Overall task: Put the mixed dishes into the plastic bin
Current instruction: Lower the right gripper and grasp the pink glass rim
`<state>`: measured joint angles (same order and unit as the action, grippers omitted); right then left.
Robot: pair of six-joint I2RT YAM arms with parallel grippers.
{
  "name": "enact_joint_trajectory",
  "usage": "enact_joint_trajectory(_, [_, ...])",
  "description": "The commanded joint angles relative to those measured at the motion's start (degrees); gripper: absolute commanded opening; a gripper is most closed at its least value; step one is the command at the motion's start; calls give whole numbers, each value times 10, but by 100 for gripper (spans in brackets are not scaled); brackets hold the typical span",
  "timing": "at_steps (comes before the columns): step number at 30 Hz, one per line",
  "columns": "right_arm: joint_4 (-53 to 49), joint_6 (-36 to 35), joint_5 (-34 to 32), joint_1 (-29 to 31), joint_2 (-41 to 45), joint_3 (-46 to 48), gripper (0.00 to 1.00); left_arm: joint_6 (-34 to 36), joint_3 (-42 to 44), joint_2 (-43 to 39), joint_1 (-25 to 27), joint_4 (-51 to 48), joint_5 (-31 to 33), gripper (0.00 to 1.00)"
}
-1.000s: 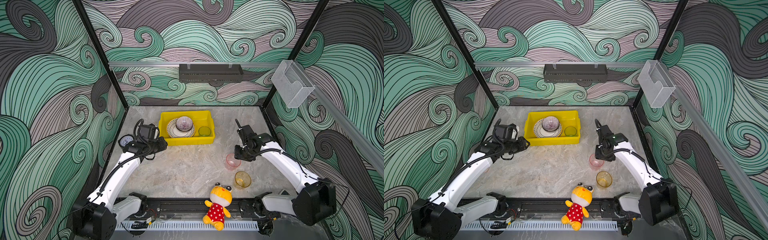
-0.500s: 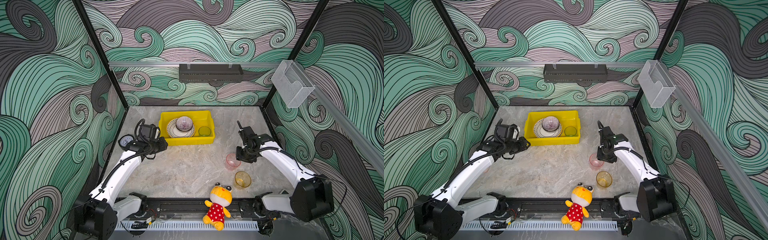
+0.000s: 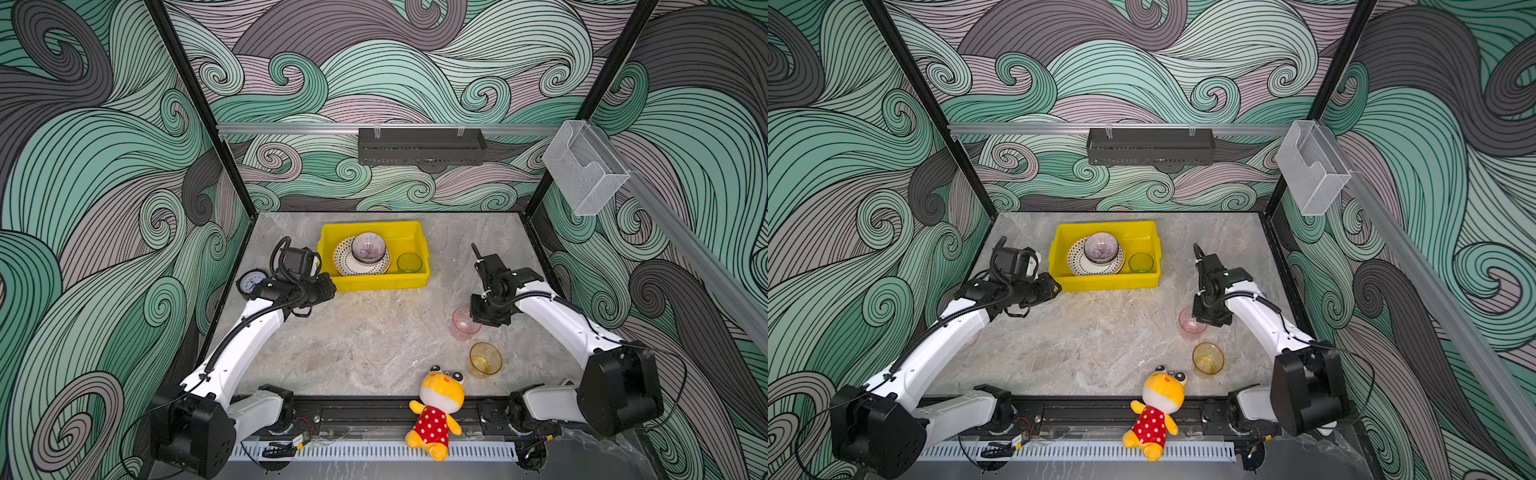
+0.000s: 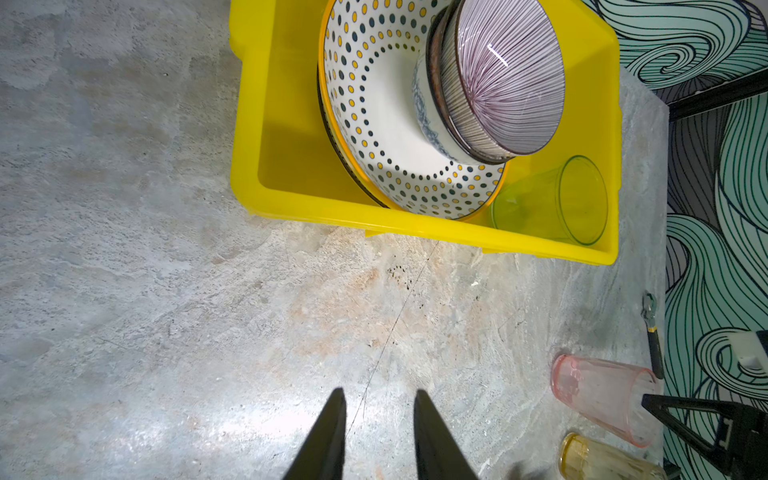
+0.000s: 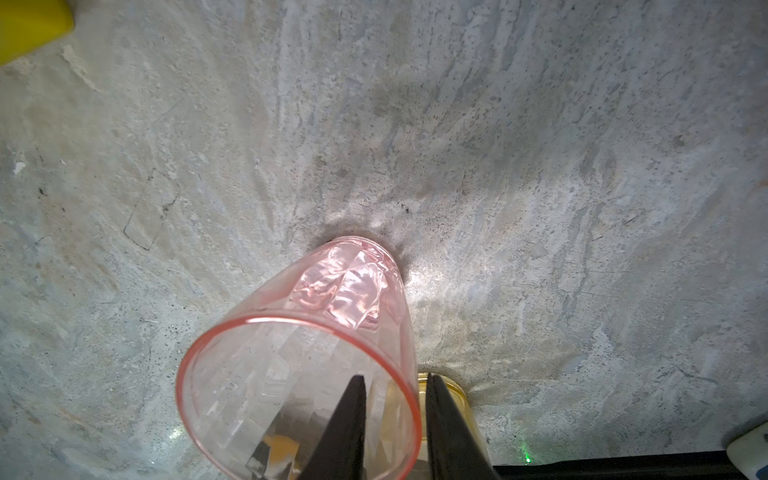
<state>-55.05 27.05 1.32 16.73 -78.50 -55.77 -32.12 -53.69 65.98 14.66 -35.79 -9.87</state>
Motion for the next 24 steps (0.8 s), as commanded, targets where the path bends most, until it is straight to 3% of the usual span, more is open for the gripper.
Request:
enact_joint_trajectory(1, [0,1,-3,-3,-7,8,25,6,-28,5,-4,-16,-11,32])
enact_joint_trajectory(7, [0,4,-5,-3,-10,11,22,8,-27,4,-4,-16,-9,32])
enact_joint_trajectory(24, [5,11,6,-3,-1,0,0,11,-32,2,-5,-23,-10,32])
